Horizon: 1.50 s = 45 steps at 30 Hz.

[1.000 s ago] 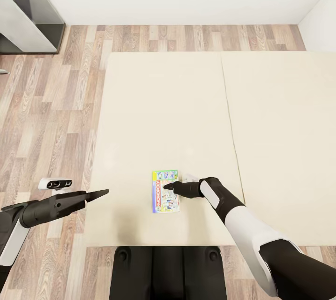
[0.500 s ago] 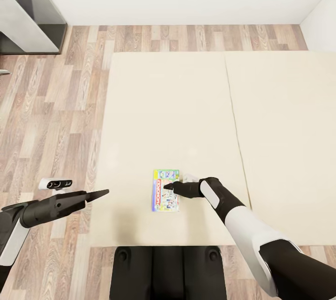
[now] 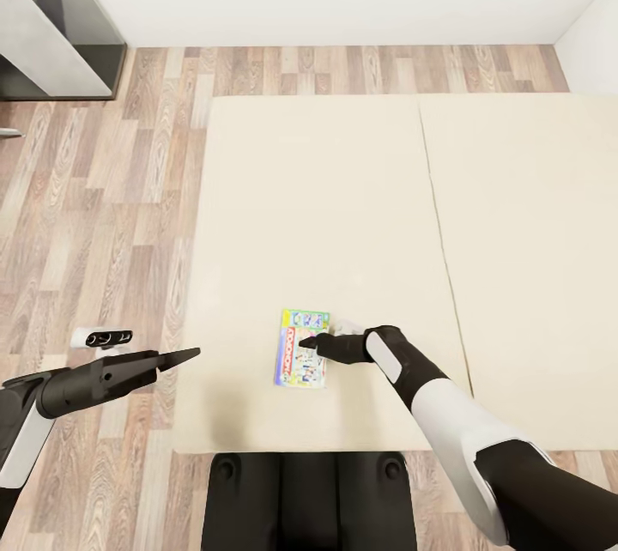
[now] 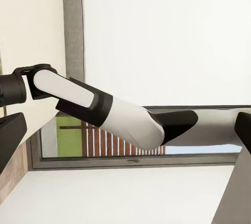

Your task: Put all the toys in the child's room - the three board games (two on the bed and one on the table), the two jigsaw puzzles on the table, and the tennis ball on the table - inside the toy box on the table in the child's room.

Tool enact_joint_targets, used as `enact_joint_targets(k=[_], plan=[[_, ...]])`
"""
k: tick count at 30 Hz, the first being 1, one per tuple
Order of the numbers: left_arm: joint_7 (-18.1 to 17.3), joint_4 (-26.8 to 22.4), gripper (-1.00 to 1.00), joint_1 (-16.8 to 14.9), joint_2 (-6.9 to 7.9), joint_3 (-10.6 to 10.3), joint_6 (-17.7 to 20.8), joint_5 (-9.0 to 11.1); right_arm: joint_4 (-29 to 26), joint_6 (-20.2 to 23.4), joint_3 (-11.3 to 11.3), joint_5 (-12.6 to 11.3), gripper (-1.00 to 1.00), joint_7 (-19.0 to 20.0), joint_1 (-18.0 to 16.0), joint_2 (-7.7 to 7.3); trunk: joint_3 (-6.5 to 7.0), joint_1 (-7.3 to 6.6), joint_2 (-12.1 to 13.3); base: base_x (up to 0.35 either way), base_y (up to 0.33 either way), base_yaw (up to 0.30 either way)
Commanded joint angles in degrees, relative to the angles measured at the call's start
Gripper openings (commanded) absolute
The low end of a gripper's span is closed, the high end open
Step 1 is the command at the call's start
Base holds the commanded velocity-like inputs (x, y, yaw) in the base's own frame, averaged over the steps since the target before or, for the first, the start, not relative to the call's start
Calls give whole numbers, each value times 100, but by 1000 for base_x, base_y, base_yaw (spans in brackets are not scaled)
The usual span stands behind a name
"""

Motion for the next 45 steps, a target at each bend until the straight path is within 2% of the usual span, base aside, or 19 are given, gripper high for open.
enact_joint_targets(k=[1, 27, 29, 45], plan=[[-20, -1, 100, -1, 2, -1, 61, -1, -3, 14, 11, 14, 100, 16, -2, 3, -6, 3, -9, 0, 91, 0], [-29, -1, 100, -1, 3, -1, 61, 0, -3, 9, 6, 20, 100, 16, -2, 8, -6, 3, -9, 0, 55, 0], [-11, 42, 100, -1, -59, 11, 61, -5, 15, -56, 20, 40, 100, 7, 10, 51, -6, 3, -9, 0, 9, 0], [-13, 43, 100, -1, -138, 17, 61, -10, 15, -391, 37, 23, 100, 32, 15, 44, -6, 3, -9, 0, 36, 0]])
